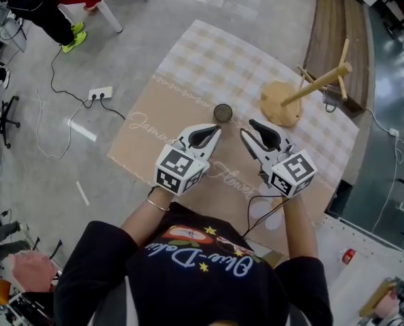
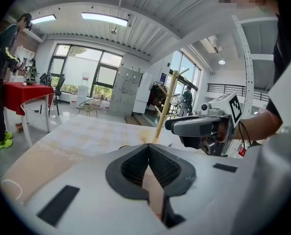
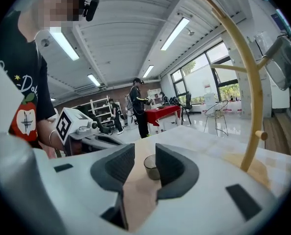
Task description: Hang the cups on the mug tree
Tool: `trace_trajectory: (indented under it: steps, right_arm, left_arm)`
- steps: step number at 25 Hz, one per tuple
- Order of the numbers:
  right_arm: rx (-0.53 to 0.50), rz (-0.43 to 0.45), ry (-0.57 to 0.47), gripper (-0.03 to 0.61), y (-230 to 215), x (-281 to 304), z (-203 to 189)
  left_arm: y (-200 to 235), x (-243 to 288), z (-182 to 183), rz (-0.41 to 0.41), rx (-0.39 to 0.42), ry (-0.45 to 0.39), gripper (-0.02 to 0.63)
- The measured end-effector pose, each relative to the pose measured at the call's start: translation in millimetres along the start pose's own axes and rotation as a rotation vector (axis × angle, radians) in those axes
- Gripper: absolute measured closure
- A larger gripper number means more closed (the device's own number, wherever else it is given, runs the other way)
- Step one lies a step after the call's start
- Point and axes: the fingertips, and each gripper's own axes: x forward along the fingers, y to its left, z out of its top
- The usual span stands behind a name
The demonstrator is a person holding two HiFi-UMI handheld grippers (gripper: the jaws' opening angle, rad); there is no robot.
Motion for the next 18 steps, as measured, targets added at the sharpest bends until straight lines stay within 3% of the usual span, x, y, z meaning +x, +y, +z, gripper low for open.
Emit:
trace_trajectory:
  steps: [18]
  right_arm:
    - [-0.068, 0.037, 0.165, 0.422, -18.9, 25.6, -31.4]
  left_arm:
    - [15.0, 24.5, -20.9, 0.026, -0.017, 0.099, 0.604]
